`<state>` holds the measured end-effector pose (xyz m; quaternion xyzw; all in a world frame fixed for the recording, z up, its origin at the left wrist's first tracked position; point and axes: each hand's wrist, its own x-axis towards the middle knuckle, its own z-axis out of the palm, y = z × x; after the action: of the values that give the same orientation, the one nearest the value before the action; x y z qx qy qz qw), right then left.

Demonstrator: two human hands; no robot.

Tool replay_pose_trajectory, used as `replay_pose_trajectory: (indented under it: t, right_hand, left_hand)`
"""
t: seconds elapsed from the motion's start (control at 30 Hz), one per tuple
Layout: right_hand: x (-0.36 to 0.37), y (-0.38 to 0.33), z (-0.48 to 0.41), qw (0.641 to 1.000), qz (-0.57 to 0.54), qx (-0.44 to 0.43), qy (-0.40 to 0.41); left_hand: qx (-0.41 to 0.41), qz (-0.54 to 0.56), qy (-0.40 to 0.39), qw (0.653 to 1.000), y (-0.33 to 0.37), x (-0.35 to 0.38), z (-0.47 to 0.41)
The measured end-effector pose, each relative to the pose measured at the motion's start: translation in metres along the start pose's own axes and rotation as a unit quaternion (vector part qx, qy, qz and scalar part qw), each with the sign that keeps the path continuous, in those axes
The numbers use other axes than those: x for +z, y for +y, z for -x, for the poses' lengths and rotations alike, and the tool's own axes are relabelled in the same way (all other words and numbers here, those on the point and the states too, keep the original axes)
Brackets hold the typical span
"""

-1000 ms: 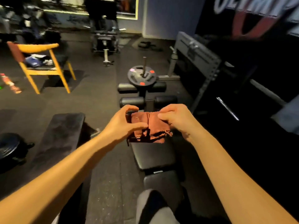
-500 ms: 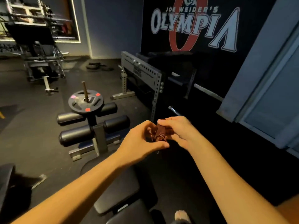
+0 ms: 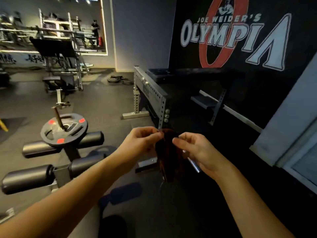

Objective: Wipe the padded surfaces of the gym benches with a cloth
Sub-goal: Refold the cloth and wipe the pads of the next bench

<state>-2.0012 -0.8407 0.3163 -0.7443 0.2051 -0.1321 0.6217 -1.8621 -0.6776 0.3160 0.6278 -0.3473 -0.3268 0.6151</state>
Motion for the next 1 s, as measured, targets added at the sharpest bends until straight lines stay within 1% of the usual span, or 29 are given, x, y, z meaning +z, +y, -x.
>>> replay_pose_trajectory:
  t: [0.13, 0.27, 0.37, 0.47, 0.5, 0.57, 0.67, 0.8, 0.83, 0.9, 0.97, 1.0]
  right_hand:
    - [-0.072, -0.002, -0.027, 0.998, 0.054, -0.014, 0.014]
    - [-0.124, -0.010, -0.054, 0.999, 0.037, -0.005, 0.013]
    - [-0.152, -0.016, -0.078, 0.999, 0.036, 0.020, -0.001]
    - [-0.174, -0.016, -0.112, 0.997, 0.069, 0.035, 0.017]
    - [-0.182, -0.015, -0.127, 0.997, 0.061, 0.033, 0.037]
    - [-0.201, -0.015, -0.159, 0.997, 0.009, 0.032, 0.070]
    - [-0.231, -0.018, -0.211, 0.994, -0.064, 0.038, 0.082]
    - [-0.278, -0.022, -0.280, 0.992, -0.074, 0.045, 0.092]
    - [-0.290, -0.023, -0.296, 0.992, -0.071, 0.044, 0.098]
    - [-0.313, -0.022, -0.323, 0.989, -0.082, 0.044, 0.114]
    - [-0.336, -0.019, -0.346, 0.986, -0.105, 0.035, 0.122]
    - [-0.347, -0.017, -0.356, 0.985, -0.116, 0.030, 0.122]
  left_hand:
    - [-0.020, 0.016, -0.006, 1.000, 0.017, 0.028, -0.073]
    - [-0.059, 0.006, -0.005, 0.998, 0.026, 0.042, -0.127]
    - [-0.054, -0.002, -0.007, 0.999, 0.027, 0.047, -0.167]
    - [-0.048, -0.002, 0.028, 0.998, 0.027, 0.060, -0.215]
    - [-0.044, 0.001, 0.043, 0.998, 0.024, 0.065, -0.236]
    - [-0.035, 0.004, 0.069, 0.997, 0.016, 0.073, -0.279]
    - [-0.016, 0.002, 0.095, 0.995, -0.003, 0.077, -0.343]
    - [0.081, -0.056, 0.122, 0.988, -0.008, 0.081, -0.406]
    - [0.110, -0.064, 0.111, 0.986, -0.005, 0.085, -0.416]
    - [0.144, -0.074, 0.033, 0.986, 0.002, 0.102, -0.432]
    - [0.148, -0.082, -0.039, 0.985, 0.009, 0.123, -0.453]
    - [0.143, -0.090, -0.048, 0.984, 0.011, 0.132, -0.466]
